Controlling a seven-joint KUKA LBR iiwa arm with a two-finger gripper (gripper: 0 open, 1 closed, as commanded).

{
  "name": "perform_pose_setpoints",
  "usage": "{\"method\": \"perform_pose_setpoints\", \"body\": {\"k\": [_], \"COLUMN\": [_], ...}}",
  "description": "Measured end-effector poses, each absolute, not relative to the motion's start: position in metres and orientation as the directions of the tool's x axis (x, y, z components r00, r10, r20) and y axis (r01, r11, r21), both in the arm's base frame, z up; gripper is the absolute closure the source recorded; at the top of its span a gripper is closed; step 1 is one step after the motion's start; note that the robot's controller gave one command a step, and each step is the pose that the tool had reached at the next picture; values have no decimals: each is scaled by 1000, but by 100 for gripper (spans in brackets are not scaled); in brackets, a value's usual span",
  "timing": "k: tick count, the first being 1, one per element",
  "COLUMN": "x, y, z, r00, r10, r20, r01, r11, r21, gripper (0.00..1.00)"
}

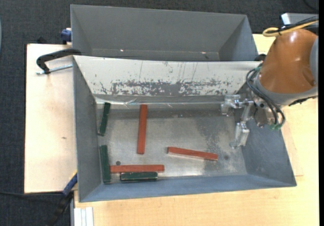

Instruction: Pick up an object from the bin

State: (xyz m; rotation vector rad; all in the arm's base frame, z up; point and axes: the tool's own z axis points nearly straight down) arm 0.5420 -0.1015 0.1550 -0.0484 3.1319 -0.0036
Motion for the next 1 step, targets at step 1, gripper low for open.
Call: {"method": "perform_pose_setpoints", "body": {"k": [1], "x": [532], "y": [-87], "z": [103], "r00": [-999], "r10": [34], "r20": [-4], "r01": [34], "r11": [999], "r21": [2], "gripper": [0]}}
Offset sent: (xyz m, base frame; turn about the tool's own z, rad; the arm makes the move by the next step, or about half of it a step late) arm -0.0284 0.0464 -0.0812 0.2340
